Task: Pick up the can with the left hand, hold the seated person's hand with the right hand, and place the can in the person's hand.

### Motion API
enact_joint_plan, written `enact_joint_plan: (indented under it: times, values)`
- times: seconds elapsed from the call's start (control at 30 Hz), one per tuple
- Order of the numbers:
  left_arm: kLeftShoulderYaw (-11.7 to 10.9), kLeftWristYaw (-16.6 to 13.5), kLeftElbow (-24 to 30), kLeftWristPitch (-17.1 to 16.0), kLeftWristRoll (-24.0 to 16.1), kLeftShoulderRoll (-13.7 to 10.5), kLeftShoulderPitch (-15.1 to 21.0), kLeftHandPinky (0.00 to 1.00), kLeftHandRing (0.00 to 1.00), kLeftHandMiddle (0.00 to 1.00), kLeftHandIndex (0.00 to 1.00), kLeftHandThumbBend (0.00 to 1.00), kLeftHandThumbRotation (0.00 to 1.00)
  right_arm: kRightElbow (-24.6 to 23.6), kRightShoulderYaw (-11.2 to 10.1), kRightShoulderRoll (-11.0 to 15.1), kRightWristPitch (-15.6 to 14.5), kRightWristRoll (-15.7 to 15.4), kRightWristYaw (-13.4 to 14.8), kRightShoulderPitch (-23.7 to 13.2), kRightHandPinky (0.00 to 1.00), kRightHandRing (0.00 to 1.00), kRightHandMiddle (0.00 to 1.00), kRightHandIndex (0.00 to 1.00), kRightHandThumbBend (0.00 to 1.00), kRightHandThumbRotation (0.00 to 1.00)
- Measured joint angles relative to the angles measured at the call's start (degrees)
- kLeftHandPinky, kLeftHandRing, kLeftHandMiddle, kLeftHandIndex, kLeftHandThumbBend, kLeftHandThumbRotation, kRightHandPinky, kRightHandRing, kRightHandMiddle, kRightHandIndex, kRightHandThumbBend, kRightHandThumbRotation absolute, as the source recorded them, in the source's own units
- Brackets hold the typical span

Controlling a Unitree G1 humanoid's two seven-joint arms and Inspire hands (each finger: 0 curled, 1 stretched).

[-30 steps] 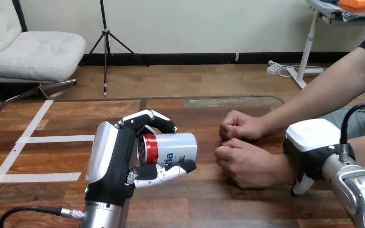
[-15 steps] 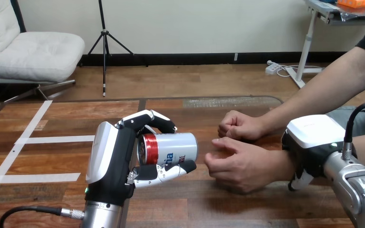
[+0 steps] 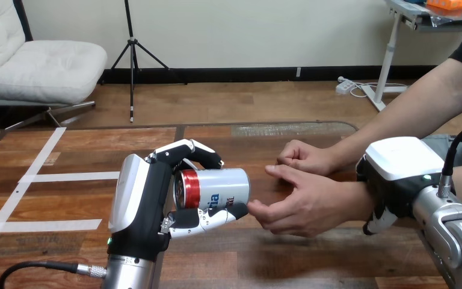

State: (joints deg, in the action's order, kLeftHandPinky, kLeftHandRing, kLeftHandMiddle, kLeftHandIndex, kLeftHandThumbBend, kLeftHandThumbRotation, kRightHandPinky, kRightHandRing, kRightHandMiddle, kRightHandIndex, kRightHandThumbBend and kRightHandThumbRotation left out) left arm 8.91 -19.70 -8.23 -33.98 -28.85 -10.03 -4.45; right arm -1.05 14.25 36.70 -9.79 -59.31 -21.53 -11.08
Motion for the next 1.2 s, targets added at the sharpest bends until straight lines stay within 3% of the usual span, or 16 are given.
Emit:
enact_joint_plan:
  times: [0.2,0.67,1.2]
  values:
    - [0.0,0.0,0.0,0.0,-0.1,0.0,0.0,0.3,0.36,0.41,0.44,0.73,0.0,-0.8,-0.2,0.0,0.1,0.2,0.5,0.1,0.18,0.28,0.38,0.44,0.71,0.0]
    - [0.0,0.5,0.0,0.2,0.0,0.0,0.0,0.3,0.36,0.41,0.44,0.72,0.0,-2.4,-0.8,0.0,0.0,0.7,0.6,0.1,0.21,0.29,0.39,0.47,0.83,0.0]
    - [0.0,3.4,0.0,0.3,0.7,-0.4,0.1,0.3,0.36,0.42,0.44,0.71,0.0,-4.9,-1.1,0.0,-0.4,0.9,0.5,0.5,0.2,0.29,0.38,0.47,0.82,0.0]
